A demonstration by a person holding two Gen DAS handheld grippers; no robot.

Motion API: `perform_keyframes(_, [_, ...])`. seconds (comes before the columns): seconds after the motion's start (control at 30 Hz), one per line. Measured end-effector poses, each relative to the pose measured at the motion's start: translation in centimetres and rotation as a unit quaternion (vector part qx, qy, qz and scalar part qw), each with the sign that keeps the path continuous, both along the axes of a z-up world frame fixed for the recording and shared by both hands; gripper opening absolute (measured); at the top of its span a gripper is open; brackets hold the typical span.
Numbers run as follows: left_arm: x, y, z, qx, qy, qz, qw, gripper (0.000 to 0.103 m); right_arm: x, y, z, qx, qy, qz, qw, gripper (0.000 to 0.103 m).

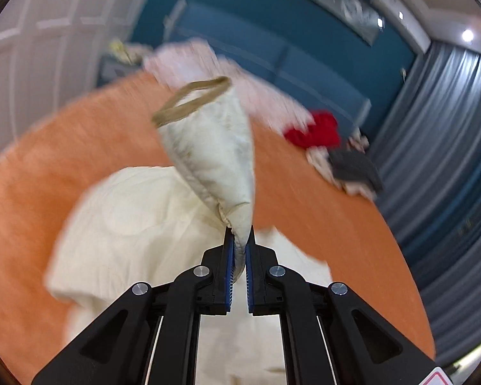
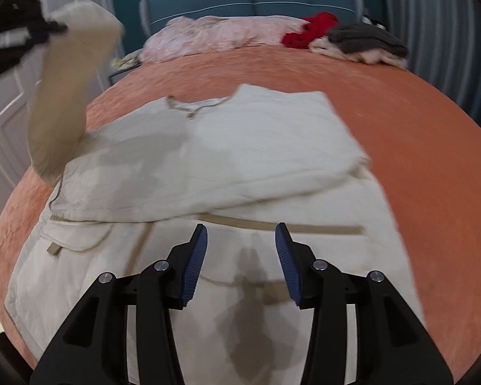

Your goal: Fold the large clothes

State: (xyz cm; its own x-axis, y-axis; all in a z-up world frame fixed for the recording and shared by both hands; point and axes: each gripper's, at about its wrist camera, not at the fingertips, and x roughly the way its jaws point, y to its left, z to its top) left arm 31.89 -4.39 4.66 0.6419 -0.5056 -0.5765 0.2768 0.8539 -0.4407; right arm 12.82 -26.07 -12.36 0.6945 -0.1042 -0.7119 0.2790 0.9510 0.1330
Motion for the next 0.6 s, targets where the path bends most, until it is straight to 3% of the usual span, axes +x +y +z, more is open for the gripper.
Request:
perform_keyframes(0.17, [-0.7, -7.0, -7.7, 0.015, 0.094, -0.032, 0.9949, 0.009, -1.4, -2.2, 0.0, 0.005, 0.001, -0.023, 1.000, 0.046])
perform_keyframes(0.23, [-1.3, -8.7, -10.4, 0.007, 0.130, -0.041, 0.9906, 0.022, -1.8, -2.8, 0.2, 0.006, -0.002, -0.030, 1.000, 0.047])
perform_keyframes(0.27, [-1.4, -9.0, -11.3, 0.000, 0.144, -0.041, 0.9888, 0.037, -1.8, -3.2, 0.3, 0.009, -0.004, -0.033, 0.999, 0.048])
perform_keyframes(0.3, [-1.8, -9.1, -12.0, -0.006, 0.155, -0.043, 0.9869, 0.046, -1.9, -3.4, 0.3, 0.012, -0.007, -0.035, 0.999, 0.052])
perform_keyframes(0.33, [-2.3, -9.1, -12.5, -0.013, 0.162, -0.050, 0.9855, 0.047, -1.9, -3.6, 0.4, 0.018, -0.011, -0.037, 0.999, 0.054])
perform_keyframes(0.47, [-4.3, -6.2, -12.3, -0.025, 0.151, -0.063, 0.9862, 0.053, -1.0, -3.9, 1.3, 0.050, -0.032, -0.032, 0.998, 0.059])
perform_keyframes(0.53, [-4.4, -2.4, -11.8, -0.066, 0.151, -0.032, 0.9858, 0.060, 0.4, -4.1, 2.2, 0.057, -0.050, -0.029, 0.997, 0.063])
perform_keyframes(0.6, [-3.9, 1.3, -11.8, -0.120, 0.164, 0.004, 0.9791, 0.062, 1.5, -4.1, 2.9, 0.072, -0.064, -0.028, 0.995, 0.064])
